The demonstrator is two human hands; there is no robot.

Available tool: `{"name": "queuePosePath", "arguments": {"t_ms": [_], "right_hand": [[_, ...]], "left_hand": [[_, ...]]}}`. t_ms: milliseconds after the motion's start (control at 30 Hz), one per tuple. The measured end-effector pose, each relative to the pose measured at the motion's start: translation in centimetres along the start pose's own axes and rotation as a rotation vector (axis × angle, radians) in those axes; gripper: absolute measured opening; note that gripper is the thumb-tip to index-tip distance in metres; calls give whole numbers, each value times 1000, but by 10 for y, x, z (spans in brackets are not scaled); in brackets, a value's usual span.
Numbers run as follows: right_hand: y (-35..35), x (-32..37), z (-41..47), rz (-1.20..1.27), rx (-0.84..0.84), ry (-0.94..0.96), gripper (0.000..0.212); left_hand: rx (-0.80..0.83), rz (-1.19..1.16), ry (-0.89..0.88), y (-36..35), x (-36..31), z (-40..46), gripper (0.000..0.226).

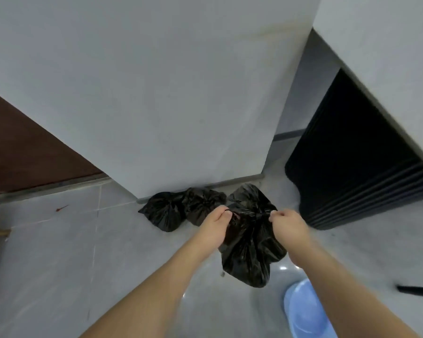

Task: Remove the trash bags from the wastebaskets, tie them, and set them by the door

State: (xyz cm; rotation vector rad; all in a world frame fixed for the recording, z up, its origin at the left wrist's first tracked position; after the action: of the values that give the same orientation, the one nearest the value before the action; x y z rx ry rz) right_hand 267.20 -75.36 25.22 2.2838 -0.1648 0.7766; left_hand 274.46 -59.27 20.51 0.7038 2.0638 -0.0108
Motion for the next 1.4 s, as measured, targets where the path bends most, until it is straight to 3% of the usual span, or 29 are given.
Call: {"name": "queuePosePath", "arguments": {"t_ms": [100, 167, 367, 567, 733, 1000, 1167, 1300, 1400], "right_hand": [[-70, -54, 67, 98, -54, -46, 29], [-109, -88, 105, 164, -66, -49, 24], [-176, -150, 192, 389, -142, -35, 17], [-214, -174, 246, 620, -163, -11, 18], [-243, -190, 276, 649, -206, -34, 17], [-262, -204, 288, 430, -307, 124, 23], [-257, -202, 275, 213, -341, 199, 27], [-257, -202, 257, 67, -278, 204, 45], [-252, -197, 238, -92, -290, 326, 50]], "left_hand": [[34, -143, 59, -27, 78, 81, 26], [55, -209, 50, -43, 123, 126, 27], [66, -263, -186, -88, 189, 223, 22], [17, -48, -474, -102, 194, 258, 30], [98, 351, -512, -120, 218, 286, 27], [24, 457, -631, -118, 231, 301, 31], [19, 498, -587, -110, 229, 295, 28], [-64, 451, -486, -91, 224, 277, 23], [-103, 494, -520, -73, 221, 260, 23]]}}
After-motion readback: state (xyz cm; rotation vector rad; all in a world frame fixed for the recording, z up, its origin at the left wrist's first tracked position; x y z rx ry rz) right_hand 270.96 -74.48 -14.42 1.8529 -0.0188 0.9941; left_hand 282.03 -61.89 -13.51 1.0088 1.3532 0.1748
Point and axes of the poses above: each hand's wrist, its own z-axis towards the middle knuckle, its own y-axis out of the back of the hand, x = y × z, the point moved 4 cm from there along z, towards the middle knuckle, and after that the axes turned 10 degrees about -x, right-handed, at the moved point
